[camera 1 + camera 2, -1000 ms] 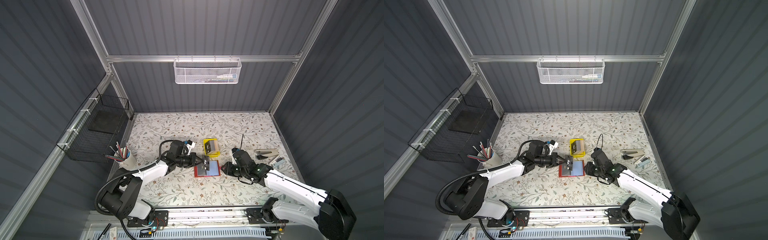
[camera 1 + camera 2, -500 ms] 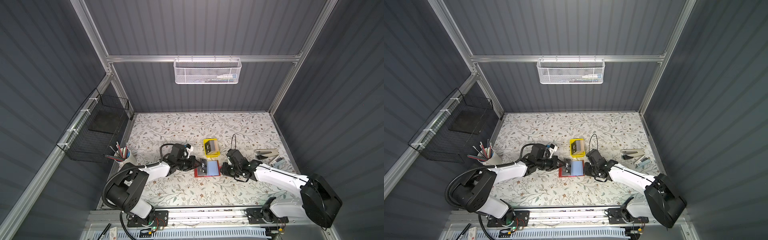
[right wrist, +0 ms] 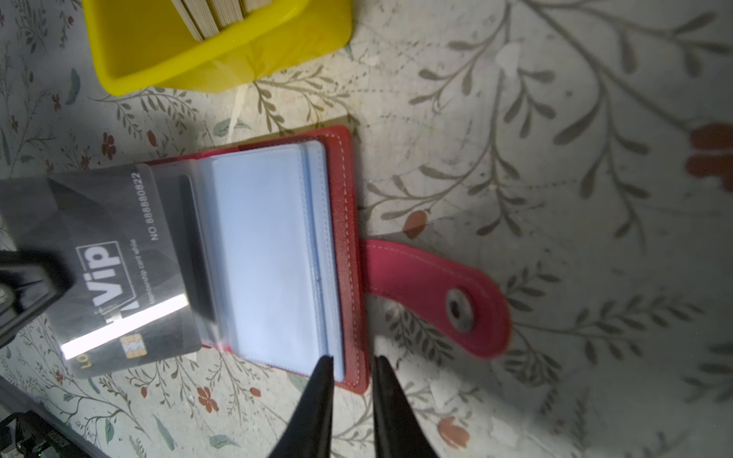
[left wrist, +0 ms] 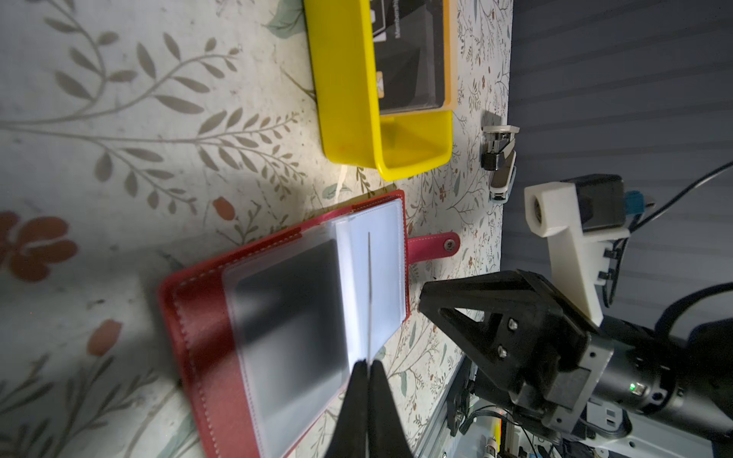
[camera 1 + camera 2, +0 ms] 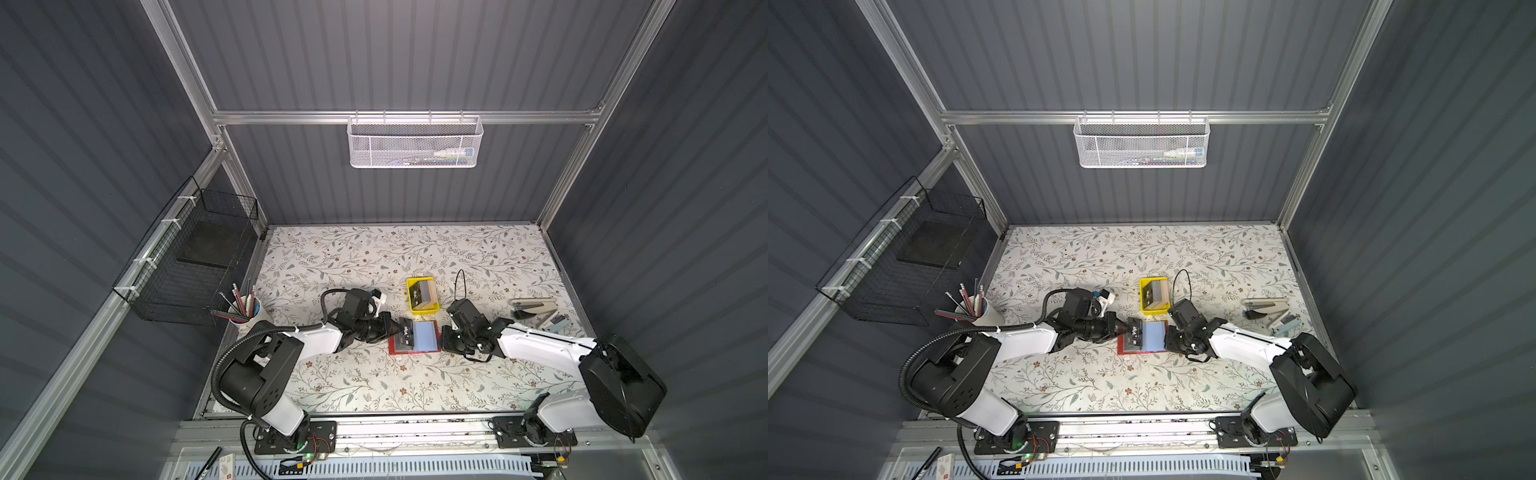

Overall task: Insert credit cards into a card holder
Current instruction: Insert the credit card into the card slot.

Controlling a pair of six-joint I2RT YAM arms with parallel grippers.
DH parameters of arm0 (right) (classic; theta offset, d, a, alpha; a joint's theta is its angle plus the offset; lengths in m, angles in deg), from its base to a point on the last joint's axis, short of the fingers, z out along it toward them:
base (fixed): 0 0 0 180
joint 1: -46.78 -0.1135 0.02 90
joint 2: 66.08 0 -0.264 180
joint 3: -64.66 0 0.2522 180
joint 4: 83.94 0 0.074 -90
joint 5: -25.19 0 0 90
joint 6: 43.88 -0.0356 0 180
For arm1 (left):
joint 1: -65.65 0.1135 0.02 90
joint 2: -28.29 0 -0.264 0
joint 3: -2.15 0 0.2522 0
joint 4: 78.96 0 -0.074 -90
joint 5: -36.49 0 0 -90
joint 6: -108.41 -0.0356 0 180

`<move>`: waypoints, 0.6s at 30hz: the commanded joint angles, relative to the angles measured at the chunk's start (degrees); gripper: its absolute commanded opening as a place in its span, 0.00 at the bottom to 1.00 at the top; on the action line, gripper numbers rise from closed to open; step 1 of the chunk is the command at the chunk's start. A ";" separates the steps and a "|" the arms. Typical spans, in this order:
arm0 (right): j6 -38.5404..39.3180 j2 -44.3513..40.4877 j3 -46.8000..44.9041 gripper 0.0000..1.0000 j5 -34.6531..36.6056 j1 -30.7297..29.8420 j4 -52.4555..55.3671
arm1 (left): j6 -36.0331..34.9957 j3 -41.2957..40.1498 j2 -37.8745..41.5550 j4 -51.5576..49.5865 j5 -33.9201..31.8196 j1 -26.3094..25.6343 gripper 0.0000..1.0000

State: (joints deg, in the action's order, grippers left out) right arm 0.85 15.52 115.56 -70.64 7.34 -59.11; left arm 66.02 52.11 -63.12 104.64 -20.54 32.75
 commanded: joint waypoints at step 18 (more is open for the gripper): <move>0.90 3.99 0.74 0.16 0.22 -0.29 -1.14 | 6.34 -3.06 -6.40 11.44 2.79 0.21 0.00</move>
State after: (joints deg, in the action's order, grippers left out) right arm 1.22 18.91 115.63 -70.66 7.34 -60.20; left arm 71.11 49.88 -68.59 113.76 -18.98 32.75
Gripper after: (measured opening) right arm 0.166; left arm 0.047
